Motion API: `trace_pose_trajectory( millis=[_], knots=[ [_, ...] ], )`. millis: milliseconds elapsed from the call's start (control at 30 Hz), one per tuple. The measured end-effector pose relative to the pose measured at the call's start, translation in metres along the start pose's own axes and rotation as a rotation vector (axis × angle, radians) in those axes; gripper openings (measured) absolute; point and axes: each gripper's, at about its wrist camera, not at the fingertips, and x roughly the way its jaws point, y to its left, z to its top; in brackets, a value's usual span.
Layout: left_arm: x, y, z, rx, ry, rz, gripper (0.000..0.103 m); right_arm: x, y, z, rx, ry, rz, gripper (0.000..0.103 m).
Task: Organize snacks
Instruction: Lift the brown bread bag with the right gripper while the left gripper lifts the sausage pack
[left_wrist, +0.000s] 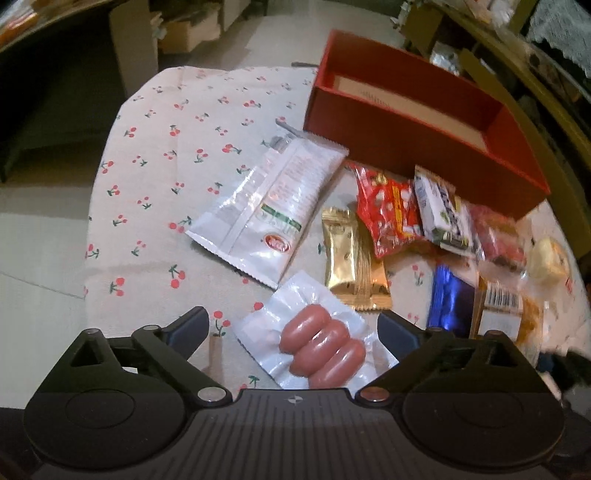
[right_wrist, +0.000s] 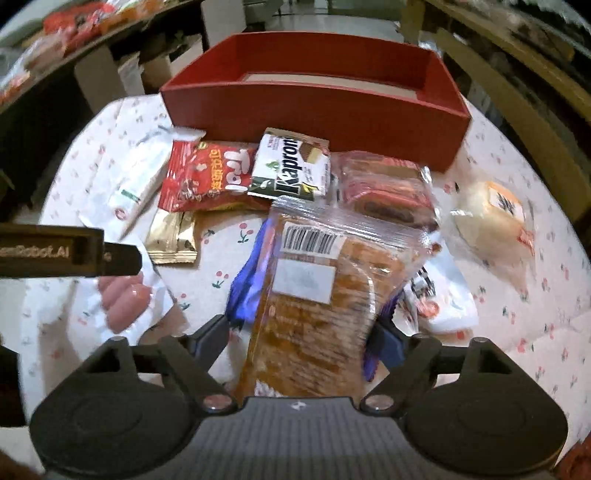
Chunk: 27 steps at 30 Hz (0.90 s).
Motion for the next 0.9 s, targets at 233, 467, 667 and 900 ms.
trace_pose_trajectory(
  millis=[233,467,667,900],
  knots=[
    [0.002,0.001,-0.004,0.008,0.032,-0.039,0.1,-0.012,-0.017,-0.006,0.038,-0.028,0.002,0.047],
    [0.004,0.007,-0.011,-0.055,0.086,-0.061,0.101,-0.035,-0.034,-0.016,0.082,-0.054,0.075,0.044],
    [0.014,-0.001,-0.008,-0.124,0.104,-0.011,0.101,-0.059,-0.044,-0.022,0.111,-0.099,0.153,0.044],
    [0.029,-0.029,-0.006,-0.147,0.057,0.162,0.102,-0.071,-0.053,-0.021,0.131,-0.133,0.21,0.044]
  ],
)
